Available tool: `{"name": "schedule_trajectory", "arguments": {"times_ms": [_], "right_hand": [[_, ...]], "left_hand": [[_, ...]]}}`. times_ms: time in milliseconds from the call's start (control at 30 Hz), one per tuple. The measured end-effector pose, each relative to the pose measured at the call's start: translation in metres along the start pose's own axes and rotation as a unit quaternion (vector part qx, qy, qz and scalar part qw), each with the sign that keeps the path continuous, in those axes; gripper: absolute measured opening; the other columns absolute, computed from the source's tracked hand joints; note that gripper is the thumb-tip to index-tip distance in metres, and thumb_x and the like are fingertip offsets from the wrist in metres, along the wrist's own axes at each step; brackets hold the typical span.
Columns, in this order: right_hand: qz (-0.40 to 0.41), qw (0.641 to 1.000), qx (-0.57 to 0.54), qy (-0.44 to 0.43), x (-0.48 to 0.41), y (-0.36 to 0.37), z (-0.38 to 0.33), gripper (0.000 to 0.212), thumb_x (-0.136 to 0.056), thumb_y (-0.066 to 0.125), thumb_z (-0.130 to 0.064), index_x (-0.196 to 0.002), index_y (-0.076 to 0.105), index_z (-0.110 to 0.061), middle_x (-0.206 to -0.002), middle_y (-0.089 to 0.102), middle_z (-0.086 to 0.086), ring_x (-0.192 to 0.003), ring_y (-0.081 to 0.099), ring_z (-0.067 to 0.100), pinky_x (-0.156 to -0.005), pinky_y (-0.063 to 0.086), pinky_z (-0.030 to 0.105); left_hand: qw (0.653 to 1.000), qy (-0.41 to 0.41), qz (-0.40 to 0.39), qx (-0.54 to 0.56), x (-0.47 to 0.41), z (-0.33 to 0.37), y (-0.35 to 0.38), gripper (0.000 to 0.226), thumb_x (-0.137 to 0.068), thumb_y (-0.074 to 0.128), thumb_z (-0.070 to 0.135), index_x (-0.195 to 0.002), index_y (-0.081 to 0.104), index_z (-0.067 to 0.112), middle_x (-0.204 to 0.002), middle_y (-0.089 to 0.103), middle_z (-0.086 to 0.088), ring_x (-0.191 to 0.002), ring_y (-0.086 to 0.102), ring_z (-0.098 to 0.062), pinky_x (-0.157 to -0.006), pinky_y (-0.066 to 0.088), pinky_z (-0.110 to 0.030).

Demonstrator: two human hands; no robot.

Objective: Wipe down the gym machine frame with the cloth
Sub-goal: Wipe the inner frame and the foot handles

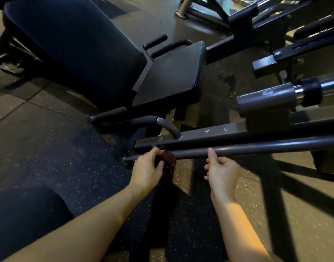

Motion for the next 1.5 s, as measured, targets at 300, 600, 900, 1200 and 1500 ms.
{"name": "schedule_trajectory", "arguments": {"times_ms": [300,600,900,1200,1500], "right_hand": [[0.003,1.0,-0.005,0.018,0.0,0.002,0.001,0.026,-0.096,0.066,-0.039,-0.08,0.07,-0.019,-0.076,0.071,0.001,-0.075,0.07,0.015,-0.086,0.06,0.05],[-0.01,1.0,-0.014,0.012,0.002,0.003,0.0,0.022,-0.097,0.065,-0.038,-0.086,0.07,-0.019,-0.081,0.071,0.002,-0.078,0.07,0.015,-0.087,0.06,0.05],[0.003,1.0,0.0,-0.005,-0.001,0.006,0.002,0.025,-0.098,0.062,-0.04,-0.08,0.066,-0.023,-0.079,0.07,0.001,-0.077,0.069,0.014,-0.088,0.059,0.05],[0.012,1.0,0.009,-0.018,0.001,0.006,0.003,0.024,-0.1,0.06,-0.04,-0.089,0.067,-0.019,-0.083,0.069,0.002,-0.078,0.068,0.015,-0.085,0.06,0.05],[-0.045,0.999,0.008,0.018,0.008,0.036,0.019,0.025,-0.097,0.063,-0.041,-0.09,0.068,-0.018,-0.082,0.071,0.005,-0.073,0.069,0.014,-0.065,0.059,0.031]], "left_hand": [[0.997,-0.007,0.021,0.075,0.017,0.023,0.011,0.019,-0.093,0.069,0.021,-0.105,0.066,0.036,-0.097,0.072,0.016,-0.092,0.067,0.003,-0.088,0.057,-0.027],[0.926,-0.296,0.18,0.148,0.036,-0.069,-0.019,0.006,-0.091,0.072,0.025,-0.089,0.066,0.025,-0.088,0.07,0.005,-0.086,0.069,-0.017,-0.085,0.059,-0.039],[0.893,-0.305,0.176,0.28,0.014,-0.068,0.008,0.026,-0.088,0.077,0.043,-0.108,0.076,0.025,-0.101,0.073,0.005,-0.095,0.069,-0.012,-0.092,0.058,-0.037],[0.872,-0.371,0.218,0.233,0.014,-0.103,-0.007,0.008,-0.091,0.075,0.021,-0.097,0.071,0.025,-0.102,0.072,0.0,-0.09,0.066,-0.016,-0.084,0.058,-0.034],[0.914,-0.319,0.156,0.195,-0.006,-0.095,-0.006,0.014,-0.093,0.073,0.024,-0.107,0.073,0.024,-0.103,0.069,0.005,-0.07,0.064,-0.002,-0.044,0.045,-0.009]]}}
Point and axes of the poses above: each hand's wrist, its own x-axis away from the middle knuckle, its own y-axis out of the palm, z = x × y, the point moved 10 cm from there along -x, towards the middle knuckle
